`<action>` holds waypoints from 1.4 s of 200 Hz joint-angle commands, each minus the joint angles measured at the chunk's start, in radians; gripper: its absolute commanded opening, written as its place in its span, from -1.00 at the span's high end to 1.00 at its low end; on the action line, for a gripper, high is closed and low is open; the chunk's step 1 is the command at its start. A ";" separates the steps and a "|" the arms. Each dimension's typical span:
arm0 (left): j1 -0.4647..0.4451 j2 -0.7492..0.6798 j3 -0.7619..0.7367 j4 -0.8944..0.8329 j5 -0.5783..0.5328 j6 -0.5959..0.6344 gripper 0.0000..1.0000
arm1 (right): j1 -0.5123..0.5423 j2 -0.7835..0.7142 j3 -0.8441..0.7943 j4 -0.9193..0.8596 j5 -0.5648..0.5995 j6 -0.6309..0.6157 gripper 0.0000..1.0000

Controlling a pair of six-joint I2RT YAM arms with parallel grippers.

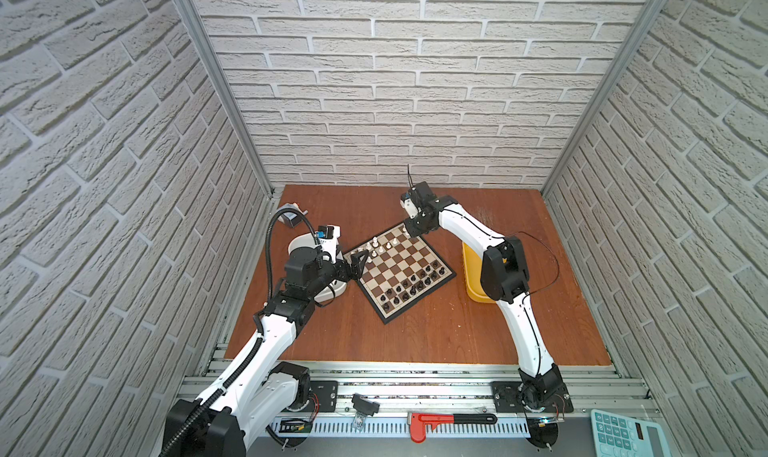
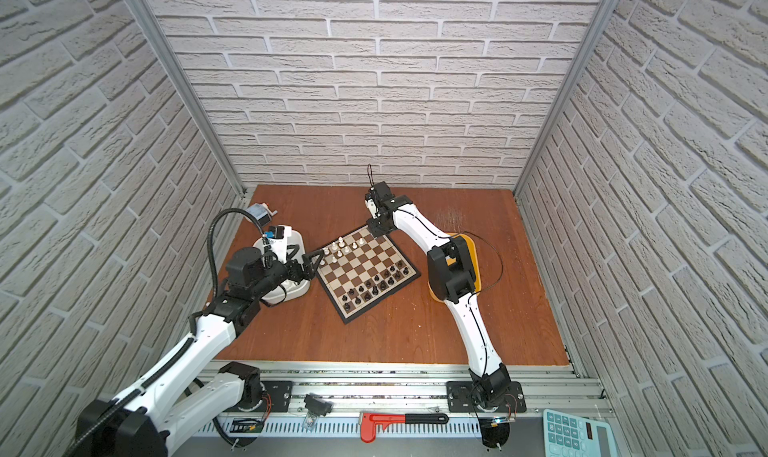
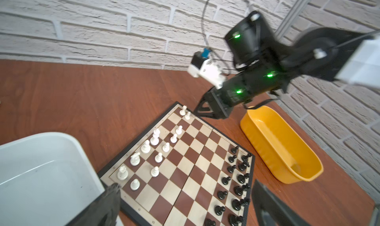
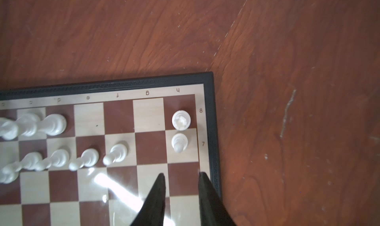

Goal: Set up the chess pieces on the board

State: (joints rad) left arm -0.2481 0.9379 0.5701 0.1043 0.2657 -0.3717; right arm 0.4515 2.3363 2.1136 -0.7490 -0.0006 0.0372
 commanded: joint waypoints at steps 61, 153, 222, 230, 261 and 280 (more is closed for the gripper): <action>0.159 0.094 0.195 -0.621 -0.077 -0.124 -0.67 | -0.038 -0.545 -0.547 0.489 -0.095 0.056 -0.82; -0.355 0.171 0.159 -0.652 -0.344 -0.396 0.13 | -0.201 -0.366 -0.634 0.459 -0.086 0.182 0.07; -0.404 0.362 0.101 -0.493 -0.454 -0.465 0.61 | -0.205 -0.230 -0.589 0.416 0.000 0.160 0.39; -0.405 0.385 0.097 -0.474 -0.465 -0.466 0.64 | -0.201 -0.226 -0.591 0.406 -0.014 0.156 0.42; -0.405 0.450 0.089 -0.406 -0.493 -0.466 0.67 | -0.192 -0.248 -0.664 0.417 -0.062 0.147 0.46; -0.405 0.485 0.089 -0.367 -0.502 -0.451 0.67 | -0.178 -0.272 -0.711 0.410 -0.076 0.126 0.50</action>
State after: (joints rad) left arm -0.6483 1.3926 0.6716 -0.3565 -0.1864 -0.8272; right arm 0.2516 2.1078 1.4586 -0.3279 -0.0395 0.1905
